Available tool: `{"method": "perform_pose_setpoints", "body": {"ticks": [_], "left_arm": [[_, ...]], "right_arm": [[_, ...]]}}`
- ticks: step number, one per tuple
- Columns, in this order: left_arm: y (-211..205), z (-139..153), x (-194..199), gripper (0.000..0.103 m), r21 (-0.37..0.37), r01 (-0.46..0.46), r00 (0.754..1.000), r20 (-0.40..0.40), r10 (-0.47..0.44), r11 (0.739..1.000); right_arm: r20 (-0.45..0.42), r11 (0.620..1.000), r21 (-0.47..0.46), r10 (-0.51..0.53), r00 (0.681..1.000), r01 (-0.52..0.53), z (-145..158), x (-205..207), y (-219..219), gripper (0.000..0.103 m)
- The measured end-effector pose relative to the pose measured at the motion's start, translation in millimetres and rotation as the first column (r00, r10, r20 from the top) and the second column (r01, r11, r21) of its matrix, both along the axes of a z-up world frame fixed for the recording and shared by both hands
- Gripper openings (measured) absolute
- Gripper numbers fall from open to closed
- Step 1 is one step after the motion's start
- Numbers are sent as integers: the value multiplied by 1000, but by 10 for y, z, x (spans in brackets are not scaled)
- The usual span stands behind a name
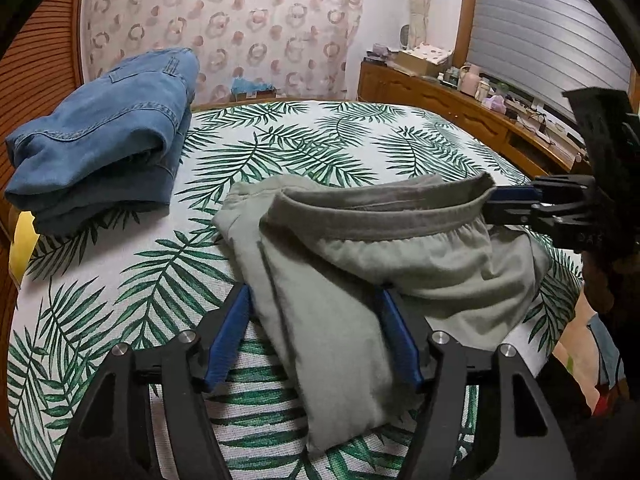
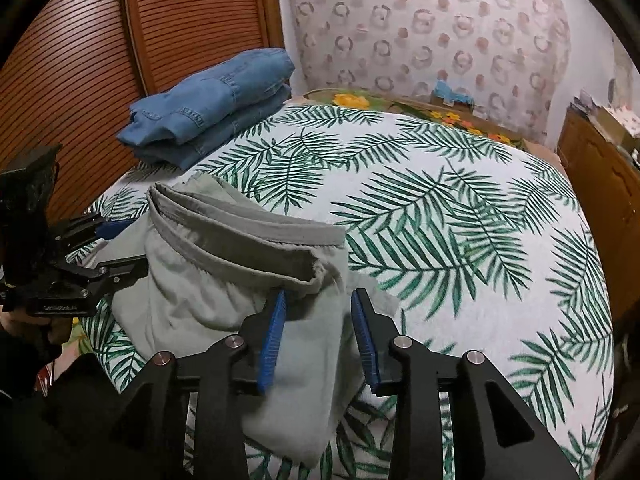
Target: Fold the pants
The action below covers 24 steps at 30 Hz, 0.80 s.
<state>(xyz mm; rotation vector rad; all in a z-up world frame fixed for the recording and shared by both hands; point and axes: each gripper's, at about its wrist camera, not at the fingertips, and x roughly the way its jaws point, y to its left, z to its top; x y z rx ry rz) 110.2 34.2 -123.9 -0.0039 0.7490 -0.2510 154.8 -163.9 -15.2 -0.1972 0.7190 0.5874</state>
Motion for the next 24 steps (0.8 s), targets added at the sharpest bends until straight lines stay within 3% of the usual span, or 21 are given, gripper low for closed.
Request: {"method": "perform_pose_setpoints", "body": {"ticks": [17, 22, 24], "left_arm": [[4, 8, 5, 66, 2, 7, 1000, -1, -7, 1000], [3, 8, 5, 66, 2, 6, 1000, -1, -6, 1000], [3, 7, 4, 66, 1, 5, 1000, -1, -5, 1000]], "right_arm": [[-58, 994, 49, 99, 993, -96, 6, 402, 141, 35], [-51, 994, 54, 94, 994, -91, 5, 410, 143, 8], [-39, 994, 74, 86, 996, -83, 41, 408, 113, 7]]}}
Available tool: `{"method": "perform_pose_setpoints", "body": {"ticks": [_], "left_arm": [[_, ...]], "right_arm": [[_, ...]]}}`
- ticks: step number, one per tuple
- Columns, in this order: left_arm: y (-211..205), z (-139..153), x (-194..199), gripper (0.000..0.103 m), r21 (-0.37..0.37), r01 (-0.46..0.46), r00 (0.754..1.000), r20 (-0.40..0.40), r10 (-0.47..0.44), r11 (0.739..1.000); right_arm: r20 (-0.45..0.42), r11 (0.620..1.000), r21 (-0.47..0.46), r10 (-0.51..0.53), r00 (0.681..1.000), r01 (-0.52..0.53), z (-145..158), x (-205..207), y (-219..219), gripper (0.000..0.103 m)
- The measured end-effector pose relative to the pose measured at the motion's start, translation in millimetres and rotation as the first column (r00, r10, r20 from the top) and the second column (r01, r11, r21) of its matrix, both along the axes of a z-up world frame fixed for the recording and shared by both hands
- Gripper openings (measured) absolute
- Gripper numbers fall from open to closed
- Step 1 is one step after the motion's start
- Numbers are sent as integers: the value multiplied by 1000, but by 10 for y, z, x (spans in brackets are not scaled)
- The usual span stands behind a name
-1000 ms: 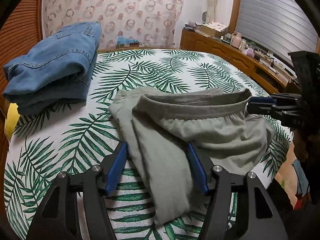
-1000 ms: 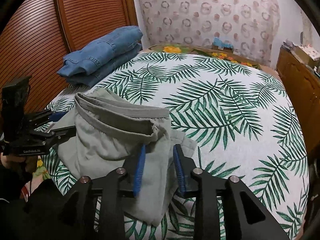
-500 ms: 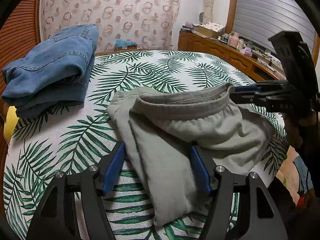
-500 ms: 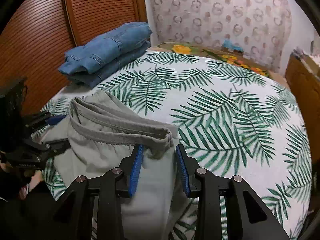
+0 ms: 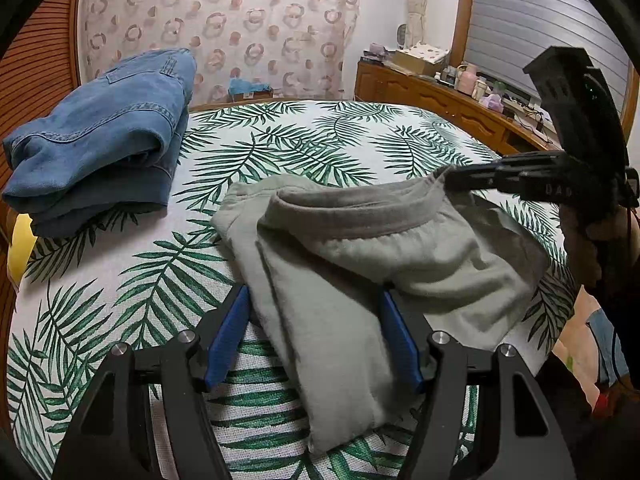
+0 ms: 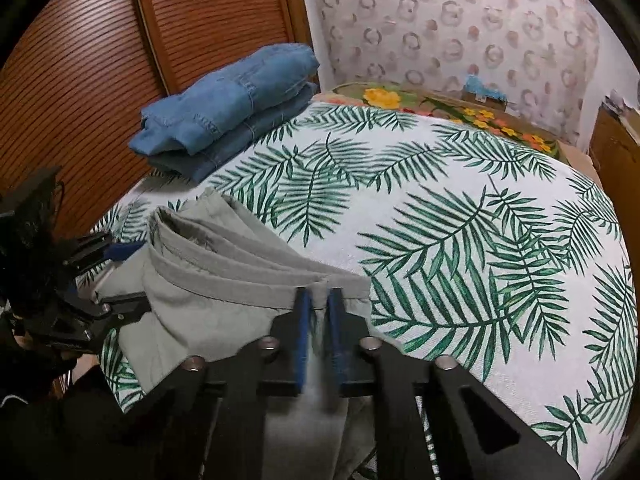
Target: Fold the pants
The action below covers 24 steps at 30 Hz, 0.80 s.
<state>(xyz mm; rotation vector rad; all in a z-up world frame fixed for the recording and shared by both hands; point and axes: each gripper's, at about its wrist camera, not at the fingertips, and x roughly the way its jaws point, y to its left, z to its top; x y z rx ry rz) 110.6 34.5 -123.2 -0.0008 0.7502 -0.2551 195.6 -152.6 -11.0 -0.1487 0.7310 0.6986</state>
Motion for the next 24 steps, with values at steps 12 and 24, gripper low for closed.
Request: {"method": "perform_pose_setpoints", "body": {"ticks": [12, 24], "left_arm": [[69, 135, 6, 66, -6, -35, 999, -1, 35, 999], [72, 263, 348, 66, 45, -40, 999, -11, 41, 998]], "right_arm": [[27, 992, -12, -122, 992, 122, -28, 108, -65, 6], [51, 987, -66, -141, 989, 144, 30, -26, -5, 24]]}}
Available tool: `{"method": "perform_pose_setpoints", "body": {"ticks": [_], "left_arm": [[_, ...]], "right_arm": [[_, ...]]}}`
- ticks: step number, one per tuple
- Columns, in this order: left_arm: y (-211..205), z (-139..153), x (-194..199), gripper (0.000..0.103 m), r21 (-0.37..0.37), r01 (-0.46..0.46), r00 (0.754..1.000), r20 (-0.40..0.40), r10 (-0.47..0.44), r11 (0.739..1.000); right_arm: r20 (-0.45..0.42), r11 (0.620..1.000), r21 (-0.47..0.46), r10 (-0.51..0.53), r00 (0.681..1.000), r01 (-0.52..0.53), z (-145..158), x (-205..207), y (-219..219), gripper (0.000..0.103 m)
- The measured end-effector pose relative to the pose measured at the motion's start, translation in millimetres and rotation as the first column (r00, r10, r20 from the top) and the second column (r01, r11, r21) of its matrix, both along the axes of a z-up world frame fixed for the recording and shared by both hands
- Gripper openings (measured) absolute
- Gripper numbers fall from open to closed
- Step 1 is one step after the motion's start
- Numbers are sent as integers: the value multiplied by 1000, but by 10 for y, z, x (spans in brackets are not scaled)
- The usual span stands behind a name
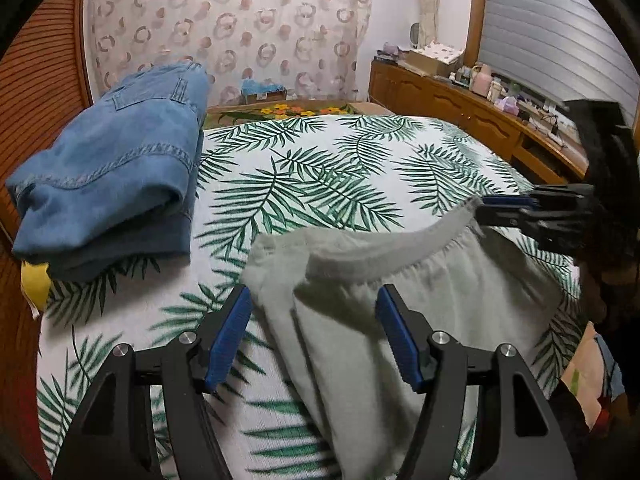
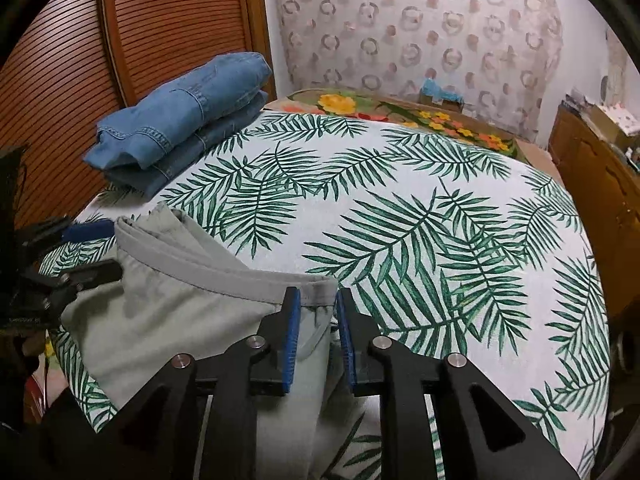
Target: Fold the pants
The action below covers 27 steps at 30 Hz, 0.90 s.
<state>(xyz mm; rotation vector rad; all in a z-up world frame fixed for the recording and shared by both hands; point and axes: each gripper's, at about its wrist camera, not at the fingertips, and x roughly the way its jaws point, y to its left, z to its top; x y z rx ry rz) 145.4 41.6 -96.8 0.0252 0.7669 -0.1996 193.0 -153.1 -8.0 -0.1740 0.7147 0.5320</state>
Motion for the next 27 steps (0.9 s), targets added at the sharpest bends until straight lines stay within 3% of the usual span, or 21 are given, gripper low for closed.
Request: {"method": "perform_pose_setpoints", "body": {"ticks": [3, 8, 15, 19, 22, 27], "left_arm": [[-6, 0, 97, 66, 22, -4, 1000, -11, 4, 1000], [14, -90, 229, 66, 38, -9, 999, -46, 11, 999], [58, -174, 271, 66, 7, -3, 997, -74, 3, 1000], [109, -197, 264, 67, -30, -2, 996, -84, 0, 1000], [102, -204, 250, 67, -22, -4, 997, -79, 2, 1000], [114, -207, 252, 67, -25, -6, 997, -76, 4, 1000]], "right_arm": [[-3, 1000, 10, 16, 1000, -16, 7, -92, -8, 30], [-4, 999, -28, 32, 999, -32, -68, -130, 15, 32], [-13, 998, -53, 26, 1000, -27, -161, -83, 51, 34], [-4, 998, -60, 22, 1000, -23, -206, -76, 72, 45], [-43, 1000, 10, 15, 999, -15, -220, -16, -26, 49], [-21, 999, -32, 19, 1000, -20, -233, -38, 35, 52]]}}
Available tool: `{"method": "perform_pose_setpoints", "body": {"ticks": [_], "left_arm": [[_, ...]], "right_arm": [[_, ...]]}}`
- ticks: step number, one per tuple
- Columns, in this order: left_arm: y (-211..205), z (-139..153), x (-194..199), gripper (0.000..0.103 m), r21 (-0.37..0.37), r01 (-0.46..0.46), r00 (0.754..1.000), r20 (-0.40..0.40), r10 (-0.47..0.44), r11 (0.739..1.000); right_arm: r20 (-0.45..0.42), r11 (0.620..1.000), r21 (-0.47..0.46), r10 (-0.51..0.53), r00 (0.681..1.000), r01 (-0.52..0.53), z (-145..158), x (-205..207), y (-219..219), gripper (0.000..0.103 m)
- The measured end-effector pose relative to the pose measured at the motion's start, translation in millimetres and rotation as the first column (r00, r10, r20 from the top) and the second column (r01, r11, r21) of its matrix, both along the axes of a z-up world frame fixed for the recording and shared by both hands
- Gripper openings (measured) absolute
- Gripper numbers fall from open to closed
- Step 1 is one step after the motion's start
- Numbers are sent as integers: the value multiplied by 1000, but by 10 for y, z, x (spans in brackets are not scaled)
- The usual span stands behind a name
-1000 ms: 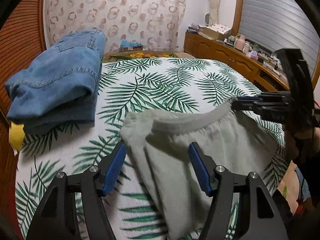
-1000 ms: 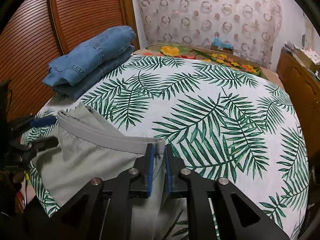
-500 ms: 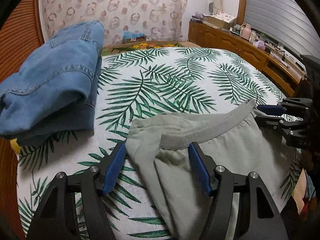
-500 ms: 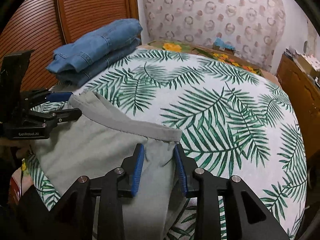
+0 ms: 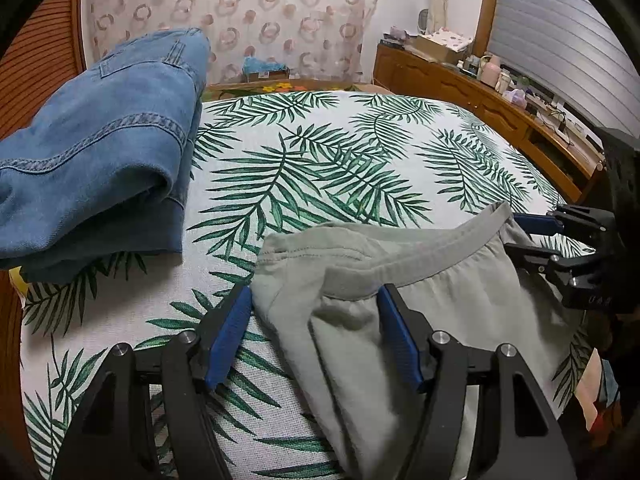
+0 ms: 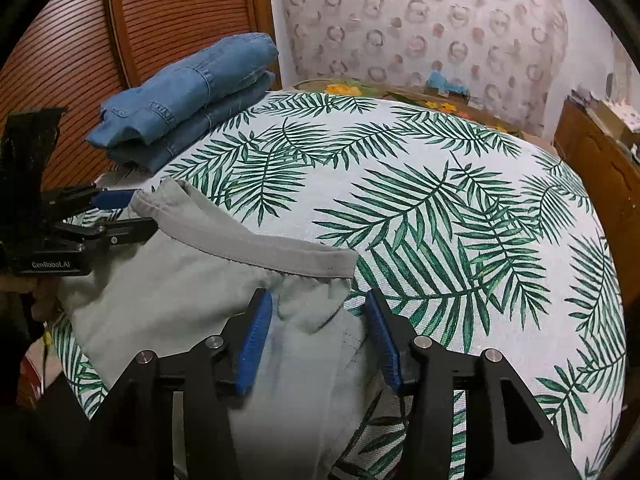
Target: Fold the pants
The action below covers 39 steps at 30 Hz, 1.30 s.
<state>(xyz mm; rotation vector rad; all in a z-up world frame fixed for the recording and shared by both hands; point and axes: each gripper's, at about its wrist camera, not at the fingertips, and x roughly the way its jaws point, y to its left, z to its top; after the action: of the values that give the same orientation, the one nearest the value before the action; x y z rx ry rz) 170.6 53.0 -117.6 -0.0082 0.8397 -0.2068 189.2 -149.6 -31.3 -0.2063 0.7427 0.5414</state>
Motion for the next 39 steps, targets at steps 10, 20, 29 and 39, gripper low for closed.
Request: {"method": "perform_pose_setpoints", "body": {"ticks": [10, 20, 29, 39], "left_arm": [[-5, -7, -3, 67, 4, -2, 1000, 2, 2, 1000], [-5, -6, -6, 67, 0, -2, 1000, 1, 2, 1000], [-4, -7, -6, 67, -1, -2, 1000, 0, 2, 1000], [-15, 147, -264, 67, 14, -20, 999, 43, 19, 1000]], "right_arm": [[-15, 996, -26, -81, 997, 81, 1, 37, -2, 74], [-44, 996, 27, -86, 995, 87, 153, -165, -206, 74], [-75, 995, 59, -74, 994, 78, 127, -515, -527, 74], [-66, 999, 41, 9, 998, -6, 75, -887, -490, 60]]}}
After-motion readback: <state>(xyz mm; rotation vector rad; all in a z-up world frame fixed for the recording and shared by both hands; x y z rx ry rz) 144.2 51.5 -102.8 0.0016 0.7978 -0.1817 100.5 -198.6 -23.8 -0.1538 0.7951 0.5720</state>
